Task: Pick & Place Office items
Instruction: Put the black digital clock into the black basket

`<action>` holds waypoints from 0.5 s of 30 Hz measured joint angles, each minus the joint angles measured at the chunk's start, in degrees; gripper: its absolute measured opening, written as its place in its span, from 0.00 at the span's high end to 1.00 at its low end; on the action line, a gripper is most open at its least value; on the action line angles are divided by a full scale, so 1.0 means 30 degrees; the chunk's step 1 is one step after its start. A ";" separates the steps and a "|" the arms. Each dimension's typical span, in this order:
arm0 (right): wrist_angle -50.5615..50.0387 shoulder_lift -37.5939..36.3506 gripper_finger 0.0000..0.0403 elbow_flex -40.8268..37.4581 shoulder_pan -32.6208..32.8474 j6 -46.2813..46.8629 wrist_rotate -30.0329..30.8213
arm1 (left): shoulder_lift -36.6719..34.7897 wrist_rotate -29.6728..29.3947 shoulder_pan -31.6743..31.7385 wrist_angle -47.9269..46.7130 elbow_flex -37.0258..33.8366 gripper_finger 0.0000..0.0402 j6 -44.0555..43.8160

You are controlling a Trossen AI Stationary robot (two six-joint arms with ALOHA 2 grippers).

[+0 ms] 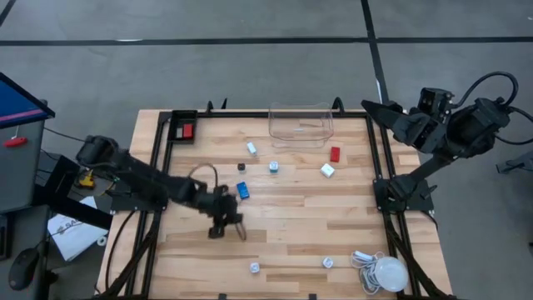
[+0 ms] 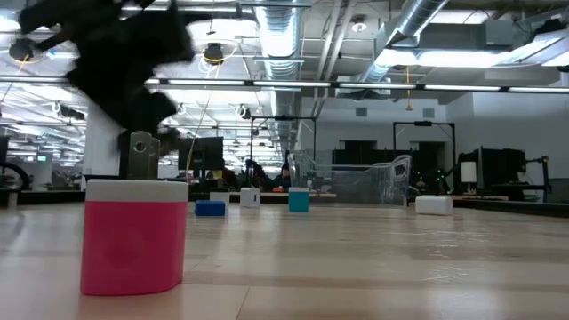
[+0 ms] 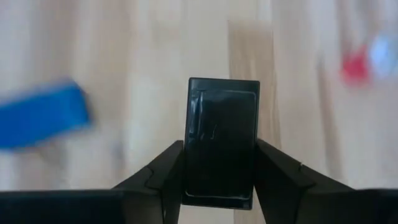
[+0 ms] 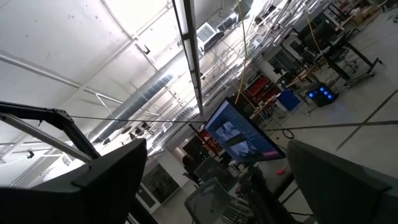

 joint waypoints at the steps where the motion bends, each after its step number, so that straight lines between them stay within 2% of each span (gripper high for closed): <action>1: 0.0000 -0.0025 0.06 0.0000 -0.0062 0.0007 -0.0023 | -0.0471 0.0016 0.0612 0.0070 0.0322 0.63 0.0051; 4: -0.0009 -0.0124 0.06 -0.0001 -0.0159 -0.0105 -0.0080 | -0.1224 0.0037 0.3010 0.1630 0.1602 0.63 -0.0034; 6: -0.0007 -0.0127 0.06 0.0000 -0.0157 -0.0424 -0.0118 | -0.0994 0.0058 0.5036 0.3849 0.2229 0.63 -0.0670; 10: -0.0011 -0.0239 0.06 0.0000 -0.0144 -0.0976 -0.0133 | 0.0989 0.1522 0.9478 1.0426 0.2984 0.63 -0.4688; 15: -0.0033 -0.0325 0.06 0.0000 -0.0142 -0.1382 -0.0143 | 0.4096 0.0599 1.3463 1.6717 0.5042 0.63 -0.7080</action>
